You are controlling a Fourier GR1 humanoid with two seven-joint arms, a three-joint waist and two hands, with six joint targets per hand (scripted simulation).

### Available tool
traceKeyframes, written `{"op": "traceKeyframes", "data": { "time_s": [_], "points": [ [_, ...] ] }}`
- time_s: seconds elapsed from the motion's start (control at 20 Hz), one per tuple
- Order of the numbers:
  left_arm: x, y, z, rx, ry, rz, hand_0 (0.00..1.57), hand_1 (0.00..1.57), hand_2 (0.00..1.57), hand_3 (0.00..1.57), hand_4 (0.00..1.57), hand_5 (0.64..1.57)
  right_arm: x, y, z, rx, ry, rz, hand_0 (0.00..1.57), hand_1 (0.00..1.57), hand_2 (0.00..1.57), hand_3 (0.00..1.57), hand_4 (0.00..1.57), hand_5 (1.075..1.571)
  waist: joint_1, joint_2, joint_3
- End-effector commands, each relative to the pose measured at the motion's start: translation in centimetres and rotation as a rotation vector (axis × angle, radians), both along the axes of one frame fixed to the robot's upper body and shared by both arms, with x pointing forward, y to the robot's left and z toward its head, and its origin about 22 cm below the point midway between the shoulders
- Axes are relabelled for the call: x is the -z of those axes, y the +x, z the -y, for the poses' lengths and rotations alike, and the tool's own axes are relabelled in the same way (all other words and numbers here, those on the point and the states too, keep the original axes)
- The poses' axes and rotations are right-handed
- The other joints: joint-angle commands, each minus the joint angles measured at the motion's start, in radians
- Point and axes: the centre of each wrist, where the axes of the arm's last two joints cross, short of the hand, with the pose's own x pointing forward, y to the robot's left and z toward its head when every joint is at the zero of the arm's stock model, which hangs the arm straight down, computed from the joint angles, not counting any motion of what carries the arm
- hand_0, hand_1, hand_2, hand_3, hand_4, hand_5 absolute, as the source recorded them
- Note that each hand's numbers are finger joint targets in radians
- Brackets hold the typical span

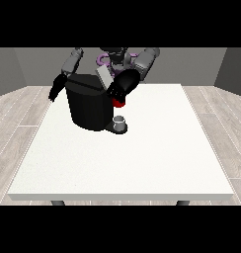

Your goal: Insert the coffee pod into the coffee machine and close the lid

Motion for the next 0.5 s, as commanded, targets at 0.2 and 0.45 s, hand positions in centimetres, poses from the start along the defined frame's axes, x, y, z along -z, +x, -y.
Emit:
{"op": "traceKeyframes", "data": {
  "time_s": [0.2, 0.45],
  "points": [
    [0.3, -0.2, -1.5, -0.073, 0.056, 0.091, 0.0, 0.0, 0.67, 0.54, 0.0, 1.571, -0.8, 0.0, -0.7, 0.003, -0.01, 0.014, 0.0, 0.0, 0.0, 0.0, 0.17, 1.571, -0.001, 0.024, -0.0023],
    [-0.2, -0.4, -3.3, -0.079, 0.044, 0.083, 0.0, 0.0, 0.56, 0.46, 0.0, 1.571, -0.6, -0.4, -1.0, 0.011, -0.028, -0.017, 0.0, 0.0, 0.0, 0.0, 0.15, 1.571, -0.008, 0.014, -0.0027]
  ]
}}
